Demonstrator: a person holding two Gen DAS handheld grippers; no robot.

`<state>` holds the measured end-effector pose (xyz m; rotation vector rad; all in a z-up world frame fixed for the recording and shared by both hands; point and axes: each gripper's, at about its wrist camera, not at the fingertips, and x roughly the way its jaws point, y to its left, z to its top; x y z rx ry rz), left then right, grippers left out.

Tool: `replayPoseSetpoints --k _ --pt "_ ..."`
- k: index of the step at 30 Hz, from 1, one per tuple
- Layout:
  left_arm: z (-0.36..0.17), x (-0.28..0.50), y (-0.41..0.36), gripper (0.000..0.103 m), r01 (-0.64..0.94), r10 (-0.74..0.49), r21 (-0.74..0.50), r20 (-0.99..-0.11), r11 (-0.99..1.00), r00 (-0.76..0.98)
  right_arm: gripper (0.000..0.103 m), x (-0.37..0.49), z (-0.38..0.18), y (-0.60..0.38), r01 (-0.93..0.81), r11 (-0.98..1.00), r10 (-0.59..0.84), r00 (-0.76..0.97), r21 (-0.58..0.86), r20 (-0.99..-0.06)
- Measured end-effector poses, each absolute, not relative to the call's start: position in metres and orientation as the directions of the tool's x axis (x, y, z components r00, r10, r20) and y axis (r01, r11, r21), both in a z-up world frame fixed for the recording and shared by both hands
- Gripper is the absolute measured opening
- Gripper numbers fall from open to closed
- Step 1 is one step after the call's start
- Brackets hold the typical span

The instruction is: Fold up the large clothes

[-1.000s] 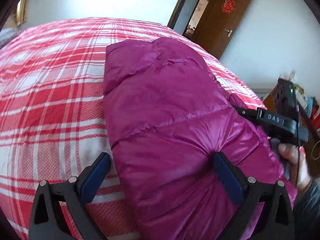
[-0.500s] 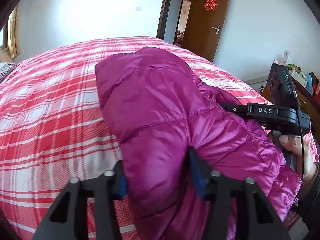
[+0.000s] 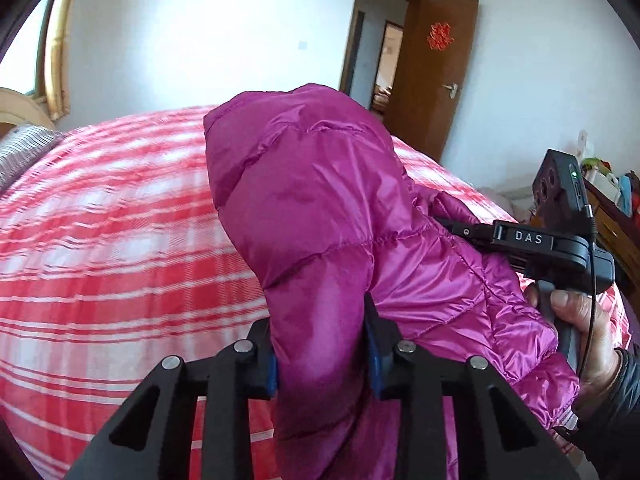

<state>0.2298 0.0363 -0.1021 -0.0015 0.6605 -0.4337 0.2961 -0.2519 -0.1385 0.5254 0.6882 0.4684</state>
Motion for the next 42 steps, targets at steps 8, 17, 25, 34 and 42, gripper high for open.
replayPoseSetpoints --k 8,17,25,34,42 --pt "-0.085 0.215 0.101 0.033 0.27 -0.284 -0.113 -0.576 0.956 0.766 0.021 0.329 -0.121 -0.175 -0.346 0.709 0.667 0.612 0.614 -0.426" --pt "-0.092 0.203 0.183 0.033 0.091 -0.151 -0.129 -0.592 0.987 0.791 0.021 0.359 -0.122 -0.068 -0.458 0.64 0.763 0.478 0.617 -0.436" --pt "-0.111 0.197 0.248 0.033 -0.032 -0.062 -0.138 -0.625 0.99 0.778 0.021 0.375 -0.132 0.013 -0.529 0.611 0.791 0.367 0.589 -0.49" --pt "-0.132 0.187 0.29 0.033 -0.141 0.015 -0.138 -0.661 0.98 0.75 0.021 0.385 -0.148 0.076 -0.578 0.587 0.794 0.274 0.567 -0.543" --pt "-0.16 0.19 0.315 0.051 -0.215 0.02 -0.187 -0.71 0.958 0.704 0.021 0.391 -0.169 0.102 -0.567 0.594 0.781 0.235 0.571 -0.579"
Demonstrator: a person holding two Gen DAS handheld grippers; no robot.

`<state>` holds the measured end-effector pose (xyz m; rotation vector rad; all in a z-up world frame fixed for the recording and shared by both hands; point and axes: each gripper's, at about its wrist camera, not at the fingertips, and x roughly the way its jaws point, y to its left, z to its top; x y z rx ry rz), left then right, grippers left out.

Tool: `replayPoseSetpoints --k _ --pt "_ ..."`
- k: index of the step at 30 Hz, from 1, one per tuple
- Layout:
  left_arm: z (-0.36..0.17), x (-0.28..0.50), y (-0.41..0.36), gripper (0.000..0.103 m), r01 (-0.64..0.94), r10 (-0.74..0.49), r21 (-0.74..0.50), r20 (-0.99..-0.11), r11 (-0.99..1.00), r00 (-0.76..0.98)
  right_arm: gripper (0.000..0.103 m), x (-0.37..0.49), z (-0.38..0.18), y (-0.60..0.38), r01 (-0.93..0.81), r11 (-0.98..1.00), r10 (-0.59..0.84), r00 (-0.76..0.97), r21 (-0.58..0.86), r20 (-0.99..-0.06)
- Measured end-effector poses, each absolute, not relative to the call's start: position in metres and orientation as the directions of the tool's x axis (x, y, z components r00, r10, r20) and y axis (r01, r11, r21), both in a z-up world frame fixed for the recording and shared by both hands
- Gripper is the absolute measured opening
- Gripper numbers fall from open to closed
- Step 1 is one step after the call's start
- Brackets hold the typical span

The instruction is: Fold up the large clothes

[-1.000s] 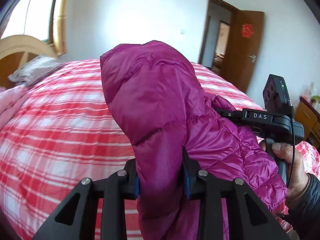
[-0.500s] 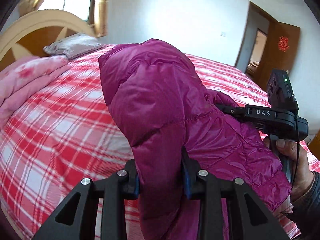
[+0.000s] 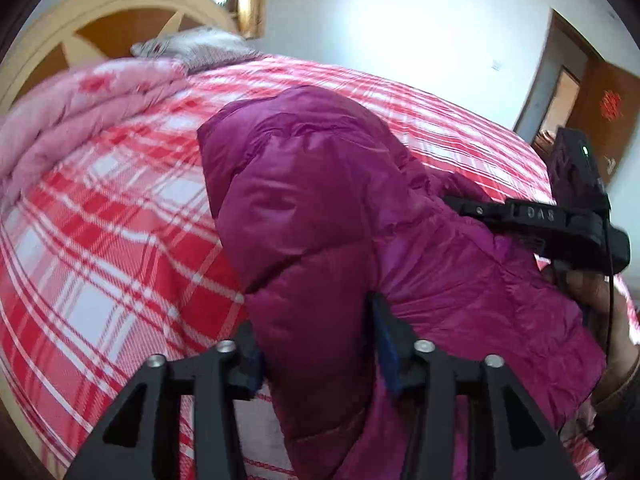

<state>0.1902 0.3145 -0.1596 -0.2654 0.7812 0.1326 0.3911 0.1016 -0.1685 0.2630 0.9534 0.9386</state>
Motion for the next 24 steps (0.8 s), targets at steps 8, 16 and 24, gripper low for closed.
replayPoseSetpoints --k 8,16,24 --pt "-0.173 0.189 0.318 0.068 -0.243 0.037 -0.197 -0.701 0.95 0.712 0.023 0.398 -0.186 0.101 -0.536 0.605 0.773 0.216 0.589 -0.597" --pt "-0.176 0.188 0.323 0.078 -0.265 0.045 -0.209 -0.699 0.941 0.714 0.029 0.402 -0.194 0.103 -0.528 0.605 0.771 0.201 0.597 -0.604" --pt "-0.147 0.178 0.328 0.079 -0.304 0.106 -0.205 -0.643 0.93 0.758 0.033 0.4 -0.2 0.095 -0.524 0.586 0.789 0.193 0.619 -0.584"
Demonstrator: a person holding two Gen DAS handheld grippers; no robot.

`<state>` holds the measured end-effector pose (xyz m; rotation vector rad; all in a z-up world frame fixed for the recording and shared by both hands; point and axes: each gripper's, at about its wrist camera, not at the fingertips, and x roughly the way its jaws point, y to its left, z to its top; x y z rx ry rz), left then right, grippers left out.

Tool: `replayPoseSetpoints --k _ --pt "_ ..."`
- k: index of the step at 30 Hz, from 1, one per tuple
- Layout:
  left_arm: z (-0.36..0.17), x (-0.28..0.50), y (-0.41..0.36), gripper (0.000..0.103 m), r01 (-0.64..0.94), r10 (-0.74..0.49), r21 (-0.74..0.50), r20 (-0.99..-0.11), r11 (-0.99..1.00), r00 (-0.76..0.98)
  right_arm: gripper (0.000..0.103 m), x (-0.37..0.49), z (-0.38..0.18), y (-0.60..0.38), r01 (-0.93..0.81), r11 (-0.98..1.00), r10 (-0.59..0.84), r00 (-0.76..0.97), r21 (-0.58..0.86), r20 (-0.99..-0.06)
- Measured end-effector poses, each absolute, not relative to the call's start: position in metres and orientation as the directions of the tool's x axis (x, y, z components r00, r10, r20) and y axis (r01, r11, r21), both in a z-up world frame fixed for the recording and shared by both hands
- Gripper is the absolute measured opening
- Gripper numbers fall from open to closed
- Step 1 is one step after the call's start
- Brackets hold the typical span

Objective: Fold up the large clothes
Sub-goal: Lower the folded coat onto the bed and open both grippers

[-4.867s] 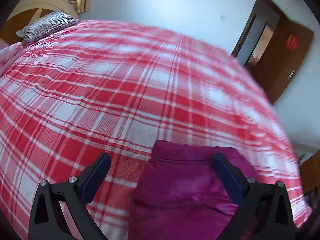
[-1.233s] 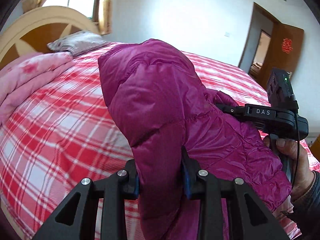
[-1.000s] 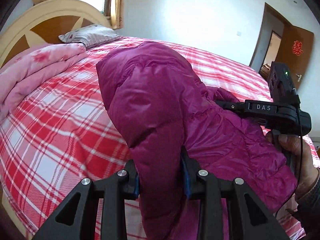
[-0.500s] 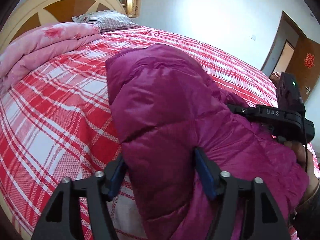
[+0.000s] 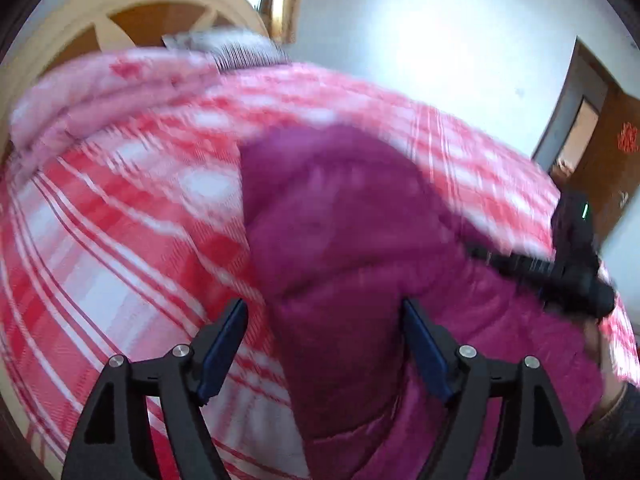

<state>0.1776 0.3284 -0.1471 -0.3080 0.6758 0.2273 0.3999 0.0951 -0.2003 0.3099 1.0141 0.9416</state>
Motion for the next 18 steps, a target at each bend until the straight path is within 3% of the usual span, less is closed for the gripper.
replayPoseSetpoints --k 2,6,8,11,15,18 --pt "-0.136 0.178 0.331 0.079 -0.329 0.153 -0.181 -0.617 0.927 0.772 0.035 0.397 -0.2 0.096 -0.53 0.599 0.777 0.206 0.6 -0.594" --pt "-0.151 0.213 0.337 0.079 -0.378 0.231 -0.078 -0.674 0.923 0.702 0.037 0.388 -0.194 0.106 -0.568 0.647 0.727 0.257 0.509 -0.637" --pt "-0.168 0.227 0.338 0.079 -0.371 0.217 -0.06 -0.722 0.927 0.657 0.038 0.387 -0.194 0.106 -0.57 0.659 0.713 0.266 0.491 -0.649" --pt "-0.173 0.225 0.336 0.079 -0.363 0.194 -0.087 -0.718 0.927 0.668 0.043 0.383 -0.183 0.097 -0.559 0.712 0.66 0.328 0.424 -0.676" --pt "-0.173 0.225 0.333 0.079 -0.354 0.196 -0.08 -0.711 0.932 0.675 0.047 0.351 -0.123 0.066 -0.49 0.795 0.595 0.52 0.356 -0.613" --pt "-0.175 0.225 0.335 0.079 -0.356 0.181 -0.103 -0.712 0.929 0.678 0.077 0.314 -0.078 0.051 -0.47 0.805 0.593 0.622 0.363 -0.511"
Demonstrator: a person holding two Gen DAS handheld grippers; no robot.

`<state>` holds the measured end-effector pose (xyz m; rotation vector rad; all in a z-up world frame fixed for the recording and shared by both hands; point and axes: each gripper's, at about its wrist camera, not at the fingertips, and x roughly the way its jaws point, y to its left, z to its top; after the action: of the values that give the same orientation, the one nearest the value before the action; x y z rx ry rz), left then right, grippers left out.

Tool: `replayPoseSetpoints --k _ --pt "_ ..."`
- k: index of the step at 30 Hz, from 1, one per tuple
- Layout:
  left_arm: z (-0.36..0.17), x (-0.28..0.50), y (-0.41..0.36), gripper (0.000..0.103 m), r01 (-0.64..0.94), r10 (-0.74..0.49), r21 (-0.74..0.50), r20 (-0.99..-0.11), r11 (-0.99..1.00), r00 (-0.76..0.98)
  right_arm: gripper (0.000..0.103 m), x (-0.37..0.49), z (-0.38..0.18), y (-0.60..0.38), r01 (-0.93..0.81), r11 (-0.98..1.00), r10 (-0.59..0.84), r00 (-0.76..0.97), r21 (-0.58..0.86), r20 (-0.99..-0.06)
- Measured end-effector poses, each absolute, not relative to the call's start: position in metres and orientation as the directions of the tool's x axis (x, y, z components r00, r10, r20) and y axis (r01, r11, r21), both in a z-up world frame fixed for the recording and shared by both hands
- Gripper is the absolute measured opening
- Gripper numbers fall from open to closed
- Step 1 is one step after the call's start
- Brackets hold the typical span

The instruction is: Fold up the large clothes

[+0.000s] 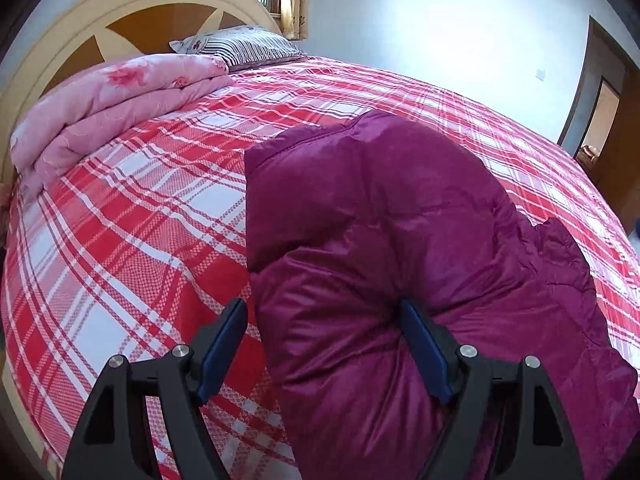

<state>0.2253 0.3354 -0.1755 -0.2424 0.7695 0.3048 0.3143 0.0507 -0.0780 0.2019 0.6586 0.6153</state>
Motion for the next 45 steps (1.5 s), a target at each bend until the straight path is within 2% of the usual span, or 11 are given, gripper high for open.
replayPoseSetpoints --k 2,4,6,9,15,22,26,28,30,35,45 --pt "-0.176 0.225 0.336 0.079 -0.359 0.182 -0.106 -0.711 0.927 0.679 0.081 0.299 -0.071 0.055 -0.528 0.718 0.696 0.572 0.454 -0.435" --pt "-0.175 0.225 0.333 0.08 -0.364 0.192 -0.097 -0.71 0.926 0.678 0.08 0.297 -0.09 0.069 -0.558 0.624 0.781 0.462 0.547 -0.42" --pt "-0.175 0.226 0.332 0.08 -0.366 0.2 -0.088 -0.71 0.926 0.676 0.08 0.302 -0.118 0.087 -0.551 0.635 0.771 0.412 0.542 -0.485" --pt "-0.176 0.226 0.333 0.08 -0.358 0.183 -0.105 -0.707 0.928 0.683 0.071 0.313 -0.155 0.088 -0.492 0.677 0.735 0.406 0.548 -0.544" --pt "-0.179 0.226 0.336 0.082 -0.358 0.161 -0.138 -0.707 0.924 0.689 0.07 0.316 -0.178 0.076 -0.536 0.637 0.77 0.436 0.554 -0.465" --pt "-0.145 0.202 0.327 0.082 -0.345 0.164 -0.139 -0.681 0.928 0.714 0.081 0.308 -0.156 0.064 -0.509 0.618 0.786 0.403 0.599 -0.468" --pt "-0.113 0.166 0.314 0.082 -0.309 0.162 -0.141 -0.613 0.941 0.773 0.085 0.273 -0.12 0.05 -0.538 0.681 0.732 0.484 0.497 -0.479" --pt "-0.101 0.152 0.307 0.082 -0.297 0.164 -0.139 -0.585 0.945 0.794 0.096 0.248 -0.103 0.041 -0.561 0.701 0.713 0.529 0.441 -0.46" --pt "-0.091 0.139 0.302 0.082 -0.281 0.156 -0.145 -0.559 0.949 0.814 0.098 0.228 -0.092 0.036 -0.569 0.728 0.685 0.574 0.384 -0.449" --pt "-0.07 0.121 0.292 0.082 -0.243 0.135 -0.139 -0.53 0.96 0.837 0.101 0.195 -0.073 0.038 -0.561 0.795 0.598 0.661 0.232 -0.453" --pt "-0.055 0.107 0.279 0.082 -0.215 0.126 -0.125 -0.497 0.969 0.858 0.102 0.17 -0.051 0.034 -0.565 0.806 0.582 0.702 0.177 -0.411"
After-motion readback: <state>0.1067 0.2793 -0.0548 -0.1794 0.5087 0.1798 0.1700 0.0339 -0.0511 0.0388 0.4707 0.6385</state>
